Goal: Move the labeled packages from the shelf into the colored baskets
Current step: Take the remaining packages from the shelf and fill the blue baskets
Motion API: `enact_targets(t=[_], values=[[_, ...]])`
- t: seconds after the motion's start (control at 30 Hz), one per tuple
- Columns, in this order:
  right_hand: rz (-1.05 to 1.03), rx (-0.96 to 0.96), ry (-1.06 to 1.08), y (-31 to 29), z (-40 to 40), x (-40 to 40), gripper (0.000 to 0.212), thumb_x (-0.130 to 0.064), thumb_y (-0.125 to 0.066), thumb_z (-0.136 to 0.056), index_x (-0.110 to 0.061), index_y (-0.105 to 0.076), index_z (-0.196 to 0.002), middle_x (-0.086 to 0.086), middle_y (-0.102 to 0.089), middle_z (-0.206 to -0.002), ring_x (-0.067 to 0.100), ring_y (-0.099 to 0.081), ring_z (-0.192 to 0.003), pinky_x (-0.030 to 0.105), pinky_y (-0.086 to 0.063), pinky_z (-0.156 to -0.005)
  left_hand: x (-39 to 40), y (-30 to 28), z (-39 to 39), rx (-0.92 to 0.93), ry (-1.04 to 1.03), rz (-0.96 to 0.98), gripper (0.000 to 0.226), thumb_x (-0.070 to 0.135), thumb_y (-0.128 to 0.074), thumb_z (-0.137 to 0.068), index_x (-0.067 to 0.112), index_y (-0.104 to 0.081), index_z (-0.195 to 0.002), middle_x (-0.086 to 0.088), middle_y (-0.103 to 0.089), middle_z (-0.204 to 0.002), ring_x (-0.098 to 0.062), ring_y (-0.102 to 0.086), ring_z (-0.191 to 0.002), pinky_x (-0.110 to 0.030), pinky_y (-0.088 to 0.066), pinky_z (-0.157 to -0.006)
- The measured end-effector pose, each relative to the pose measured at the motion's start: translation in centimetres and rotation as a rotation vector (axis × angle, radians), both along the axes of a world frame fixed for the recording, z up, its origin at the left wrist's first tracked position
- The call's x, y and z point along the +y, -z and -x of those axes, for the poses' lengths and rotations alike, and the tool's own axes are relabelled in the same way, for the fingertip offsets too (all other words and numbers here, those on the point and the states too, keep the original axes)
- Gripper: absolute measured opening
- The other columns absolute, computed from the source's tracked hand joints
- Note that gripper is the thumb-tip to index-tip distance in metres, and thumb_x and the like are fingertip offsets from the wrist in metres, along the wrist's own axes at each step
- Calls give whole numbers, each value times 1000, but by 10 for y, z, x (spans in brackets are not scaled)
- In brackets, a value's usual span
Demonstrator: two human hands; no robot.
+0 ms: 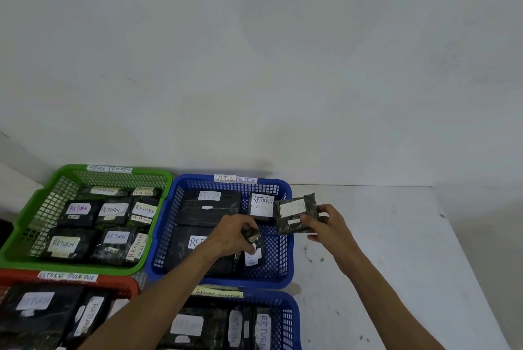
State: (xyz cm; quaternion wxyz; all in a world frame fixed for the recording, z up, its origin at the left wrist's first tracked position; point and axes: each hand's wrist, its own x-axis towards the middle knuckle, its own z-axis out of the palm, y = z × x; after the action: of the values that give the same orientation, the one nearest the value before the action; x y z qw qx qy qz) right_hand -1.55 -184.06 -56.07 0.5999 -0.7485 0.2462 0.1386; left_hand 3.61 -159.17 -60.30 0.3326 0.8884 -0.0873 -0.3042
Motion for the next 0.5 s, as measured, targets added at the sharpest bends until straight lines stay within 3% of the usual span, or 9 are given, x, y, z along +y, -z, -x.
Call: enact_targets(t=[0.1, 0.2, 0.33, 0.4, 0.5], values=[[71, -29, -52, -3, -5, 0, 32, -29, -68, -93, -20, -55, -121, 5, -69, -116, 18, -69, -100, 37, -61, -87, 11, -11, -1, 18, -128, 54, 50, 18, -94, -60, 27, -72, -103, 7, -72, -99, -10, -68, -92, -21, -54, -80], [195, -58, -157, -8, -11, 6, 27, -30, -70, -91, -20, -61, -114, 1, -70, -109, 16, -69, -93, 38, -61, -86, 29, -25, -9, 99, -264, 115, 46, 12, -92, -62, 24, -73, -102, 6, -75, -95, -13, -69, -89, -18, -52, -70], [369, -54, -441, -12, -21, 27, 23, -27, -70, -89, -19, -65, -110, 3, -70, -106, 19, -66, -93, 34, -57, -83, 60, -40, -32, 135, -375, 131, 48, 7, -93, -59, 21, -74, -100, 2, -77, -95, -19, -71, -94, -35, -56, -89], [445, -37, -593, -6, -23, 43, 32, -24, -69, -88, -16, -61, -119, 7, -68, -113, 19, -63, -94, 29, -53, -75, 74, -44, -40, 162, -434, 134, 47, 5, -91, -60, 19, -73, -101, -1, -75, -96, -20, -69, -94, -31, -54, -83], [518, -10, -712, 13, -25, 68, 41, -21, -68, -90, -10, -46, -121, 12, -62, -115, 27, -62, -99, 38, -55, -82, 88, -49, -44, 195, -497, 143, 54, 12, -94, -54, 17, -73, -103, -4, -73, -97, -23, -69, -93, -38, -57, -86]])
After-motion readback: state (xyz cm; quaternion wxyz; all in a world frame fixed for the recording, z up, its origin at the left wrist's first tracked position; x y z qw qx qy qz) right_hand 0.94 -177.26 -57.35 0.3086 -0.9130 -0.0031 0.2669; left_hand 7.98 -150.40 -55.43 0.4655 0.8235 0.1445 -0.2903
